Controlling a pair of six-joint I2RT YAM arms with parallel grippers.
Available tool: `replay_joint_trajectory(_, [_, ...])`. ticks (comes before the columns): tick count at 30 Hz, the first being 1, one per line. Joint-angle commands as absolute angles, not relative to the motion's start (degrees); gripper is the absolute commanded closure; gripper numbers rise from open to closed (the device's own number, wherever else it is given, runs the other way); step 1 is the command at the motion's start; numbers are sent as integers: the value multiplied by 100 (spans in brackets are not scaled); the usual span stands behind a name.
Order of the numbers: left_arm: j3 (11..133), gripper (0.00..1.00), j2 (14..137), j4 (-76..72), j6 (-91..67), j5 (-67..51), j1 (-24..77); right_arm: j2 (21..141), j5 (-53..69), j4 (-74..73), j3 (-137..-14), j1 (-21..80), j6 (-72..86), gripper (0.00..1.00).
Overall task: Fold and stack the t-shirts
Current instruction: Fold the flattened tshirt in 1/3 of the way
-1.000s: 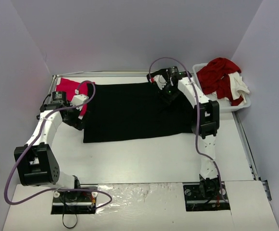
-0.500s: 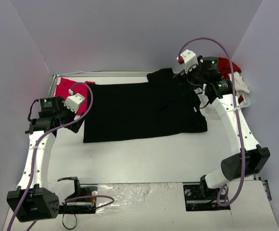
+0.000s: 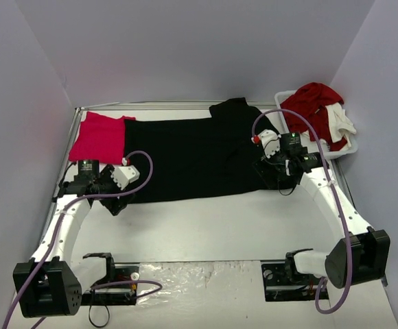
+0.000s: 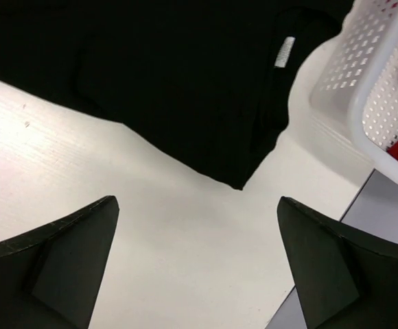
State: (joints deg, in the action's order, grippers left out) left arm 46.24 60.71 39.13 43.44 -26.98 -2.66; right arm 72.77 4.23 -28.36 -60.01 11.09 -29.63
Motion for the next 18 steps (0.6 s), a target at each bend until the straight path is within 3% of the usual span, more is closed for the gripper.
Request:
replay_joint_trajectory(1, [4475, 12, 6072, 3438, 5044, -2479, -220, 7163, 158, -2515, -5836, 959, -2725, 3])
replay_joint_trajectory(18, [3665, 15, 7013, 2049, 5414, -2040, -62, 7418, 1141, -2399, -5669, -237, -2461, 1])
